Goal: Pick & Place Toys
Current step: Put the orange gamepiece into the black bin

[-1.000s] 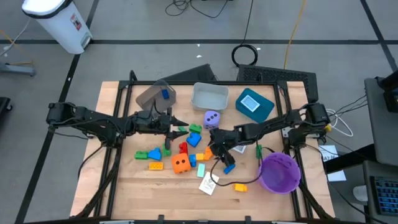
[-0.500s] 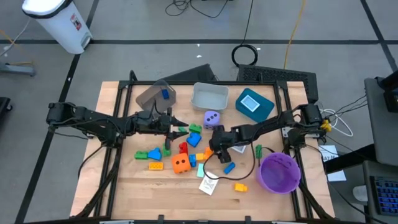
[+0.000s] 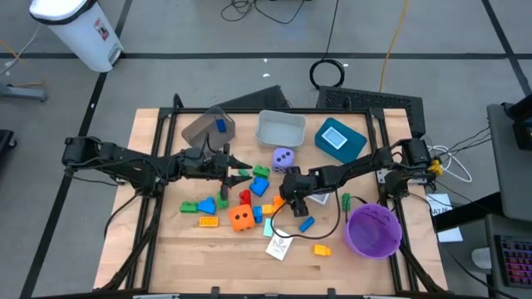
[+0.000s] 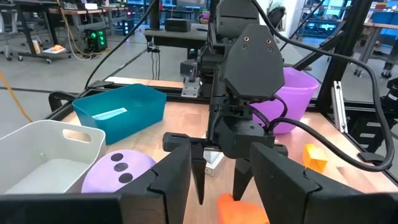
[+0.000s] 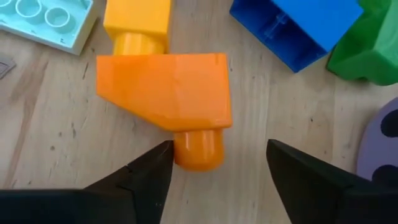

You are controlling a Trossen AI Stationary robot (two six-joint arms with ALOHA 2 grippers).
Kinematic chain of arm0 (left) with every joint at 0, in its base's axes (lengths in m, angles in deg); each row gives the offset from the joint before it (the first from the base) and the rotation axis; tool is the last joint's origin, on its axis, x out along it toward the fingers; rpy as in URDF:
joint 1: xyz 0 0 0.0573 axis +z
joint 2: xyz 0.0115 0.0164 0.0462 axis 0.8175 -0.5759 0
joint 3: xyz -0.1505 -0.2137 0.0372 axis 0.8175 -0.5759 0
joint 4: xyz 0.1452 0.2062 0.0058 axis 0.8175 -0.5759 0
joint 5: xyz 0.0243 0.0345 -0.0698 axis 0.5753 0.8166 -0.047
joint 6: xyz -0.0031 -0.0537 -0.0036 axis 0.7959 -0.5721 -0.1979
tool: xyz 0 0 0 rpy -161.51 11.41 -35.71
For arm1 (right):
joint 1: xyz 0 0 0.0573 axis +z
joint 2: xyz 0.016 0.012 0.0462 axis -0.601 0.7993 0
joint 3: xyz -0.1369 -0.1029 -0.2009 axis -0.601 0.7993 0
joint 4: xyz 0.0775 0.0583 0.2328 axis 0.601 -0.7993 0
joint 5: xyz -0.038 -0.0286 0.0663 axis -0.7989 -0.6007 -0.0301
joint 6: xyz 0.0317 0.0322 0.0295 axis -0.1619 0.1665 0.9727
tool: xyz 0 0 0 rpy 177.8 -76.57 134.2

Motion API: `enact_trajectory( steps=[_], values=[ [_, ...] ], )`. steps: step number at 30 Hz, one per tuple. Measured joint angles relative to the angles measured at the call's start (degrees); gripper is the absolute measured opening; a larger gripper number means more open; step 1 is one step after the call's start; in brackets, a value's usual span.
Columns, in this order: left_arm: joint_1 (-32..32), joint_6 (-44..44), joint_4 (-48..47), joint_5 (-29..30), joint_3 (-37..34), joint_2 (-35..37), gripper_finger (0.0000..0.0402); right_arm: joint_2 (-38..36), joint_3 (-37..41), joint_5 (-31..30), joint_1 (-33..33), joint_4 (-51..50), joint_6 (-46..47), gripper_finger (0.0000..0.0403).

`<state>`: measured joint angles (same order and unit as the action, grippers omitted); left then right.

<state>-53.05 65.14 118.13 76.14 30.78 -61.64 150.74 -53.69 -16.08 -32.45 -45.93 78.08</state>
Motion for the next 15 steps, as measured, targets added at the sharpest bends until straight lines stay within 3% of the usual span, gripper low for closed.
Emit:
enact_trajectory(
  steps=[7, 15],
  values=[
    [0.00, -0.10, -0.01, 0.00, 0.00, -0.01, 0.0175, 0.00, 0.00, 4.30, -0.02, 0.32, 0.00, 0.0231],
    [0.00, -0.15, -0.09, 0.01, 0.00, 0.00, 0.0175, 0.00, 0.01, 4.37, -0.02, 1.57, 0.00, 0.0223]
  ],
)
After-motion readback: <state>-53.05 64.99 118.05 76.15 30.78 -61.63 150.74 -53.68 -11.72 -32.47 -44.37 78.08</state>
